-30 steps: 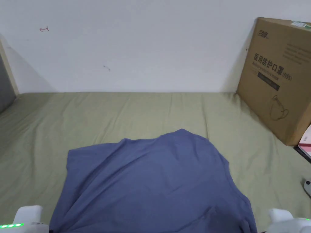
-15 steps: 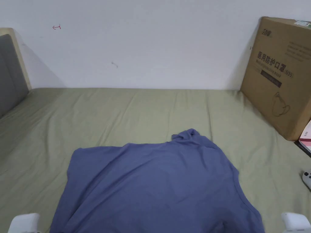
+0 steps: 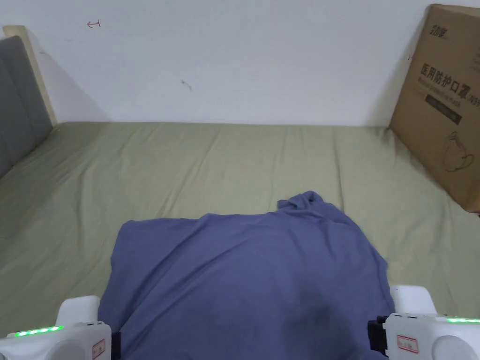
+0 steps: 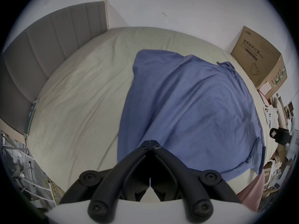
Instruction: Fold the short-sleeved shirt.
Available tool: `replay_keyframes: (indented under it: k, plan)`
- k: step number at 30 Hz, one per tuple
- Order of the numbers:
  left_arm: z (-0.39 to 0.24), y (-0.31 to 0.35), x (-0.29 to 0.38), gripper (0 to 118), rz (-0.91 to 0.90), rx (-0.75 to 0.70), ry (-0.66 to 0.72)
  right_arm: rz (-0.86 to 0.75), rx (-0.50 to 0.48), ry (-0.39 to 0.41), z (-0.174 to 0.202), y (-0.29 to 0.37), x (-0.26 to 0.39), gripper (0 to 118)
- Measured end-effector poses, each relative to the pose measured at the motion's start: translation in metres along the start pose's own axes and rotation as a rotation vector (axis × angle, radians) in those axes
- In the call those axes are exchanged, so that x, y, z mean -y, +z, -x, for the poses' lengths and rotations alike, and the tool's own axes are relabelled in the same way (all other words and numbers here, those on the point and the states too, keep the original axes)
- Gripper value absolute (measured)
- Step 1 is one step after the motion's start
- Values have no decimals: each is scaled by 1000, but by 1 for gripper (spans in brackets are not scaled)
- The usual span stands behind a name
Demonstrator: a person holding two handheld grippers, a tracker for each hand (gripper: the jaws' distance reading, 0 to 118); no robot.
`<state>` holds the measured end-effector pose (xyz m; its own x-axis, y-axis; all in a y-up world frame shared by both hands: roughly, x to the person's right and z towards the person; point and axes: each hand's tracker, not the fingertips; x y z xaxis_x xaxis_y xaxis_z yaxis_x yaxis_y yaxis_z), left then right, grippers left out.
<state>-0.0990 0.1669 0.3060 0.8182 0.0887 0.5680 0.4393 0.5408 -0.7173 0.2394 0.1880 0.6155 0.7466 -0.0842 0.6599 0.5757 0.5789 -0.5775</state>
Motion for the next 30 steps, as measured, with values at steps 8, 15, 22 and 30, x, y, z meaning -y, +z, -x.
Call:
replay_keyframes:
  k: [8,15,22,30]
  plan:
    - [-5,-42,-85,0,-52,-38,-14,7,-48,25,31,-56,-54,0]
    - [0,-100,-179,0,-86,-57,-26,38,-95,19,45,-98,-79,0]
    - [14,-173,-249,109,21,-29,3,54,-129,-10,44,-112,-85,0]
    - [21,-232,-266,98,136,-46,37,79,-123,-22,29,-118,-82,0]
